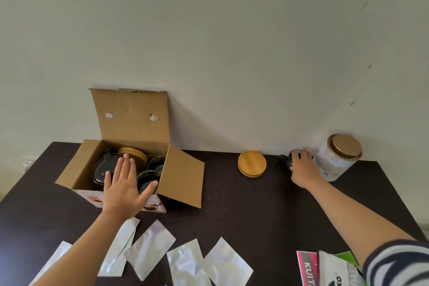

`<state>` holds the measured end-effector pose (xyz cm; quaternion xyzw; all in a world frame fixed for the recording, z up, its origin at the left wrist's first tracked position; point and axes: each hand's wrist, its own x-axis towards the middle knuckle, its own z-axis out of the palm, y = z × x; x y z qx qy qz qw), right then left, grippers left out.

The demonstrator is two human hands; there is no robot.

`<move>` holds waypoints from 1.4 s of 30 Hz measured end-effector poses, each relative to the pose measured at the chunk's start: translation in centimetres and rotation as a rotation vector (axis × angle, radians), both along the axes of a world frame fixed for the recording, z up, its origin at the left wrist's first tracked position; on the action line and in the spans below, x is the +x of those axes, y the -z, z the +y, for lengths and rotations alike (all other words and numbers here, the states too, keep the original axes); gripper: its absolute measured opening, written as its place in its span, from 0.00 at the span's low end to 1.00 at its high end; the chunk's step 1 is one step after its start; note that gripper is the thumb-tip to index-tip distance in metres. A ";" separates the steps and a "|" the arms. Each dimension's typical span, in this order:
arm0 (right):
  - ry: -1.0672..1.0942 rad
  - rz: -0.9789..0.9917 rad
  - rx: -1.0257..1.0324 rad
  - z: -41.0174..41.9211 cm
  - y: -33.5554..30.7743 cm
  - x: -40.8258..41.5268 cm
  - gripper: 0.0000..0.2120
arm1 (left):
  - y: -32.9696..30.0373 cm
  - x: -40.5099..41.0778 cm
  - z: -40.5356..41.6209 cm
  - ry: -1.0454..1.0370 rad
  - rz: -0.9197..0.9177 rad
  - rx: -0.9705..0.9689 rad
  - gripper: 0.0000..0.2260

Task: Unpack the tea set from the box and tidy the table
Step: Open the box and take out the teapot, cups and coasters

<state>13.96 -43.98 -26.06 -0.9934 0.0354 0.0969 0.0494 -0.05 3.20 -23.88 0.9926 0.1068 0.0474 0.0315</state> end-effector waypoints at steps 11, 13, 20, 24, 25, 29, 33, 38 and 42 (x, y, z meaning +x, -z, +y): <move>-0.081 -0.036 -0.066 1.8 -2.4 -1.7 0.32 | -0.3 0.0 -0.1 -0.014 -0.003 -0.006 0.49; -0.153 -0.074 0.005 4.9 -4.1 -3.3 0.29 | -0.4 0.1 -0.1 -0.011 0.022 0.001 0.49; -0.331 -0.123 0.484 20.8 -9.4 -9.6 0.25 | -0.9 0.2 0.2 0.014 0.103 -0.018 0.51; -0.391 -0.057 0.581 28.5 -10.6 -10.0 0.21 | -1.8 -0.3 1.3 0.093 0.115 -0.037 0.53; -0.405 -0.042 0.576 30.1 -10.8 -9.9 0.20 | -2.0 -0.6 2.0 0.103 0.111 -0.036 0.54; -0.509 0.039 0.381 34.3 -10.5 -9.4 0.25 | -2.3 -1.5 5.6 0.135 0.132 0.002 0.56; -0.542 0.156 0.127 36.8 -10.3 -9.8 0.27 | -1.9 -1.7 6.7 0.193 0.132 0.008 0.55; -0.517 0.184 -0.033 39.1 -10.6 -9.4 0.25 | -1.9 -1.7 6.6 0.214 0.131 0.030 0.54; -0.516 0.190 -0.001 39.8 -11.3 -9.3 0.18 | -1.9 -1.7 6.6 0.209 0.130 0.042 0.53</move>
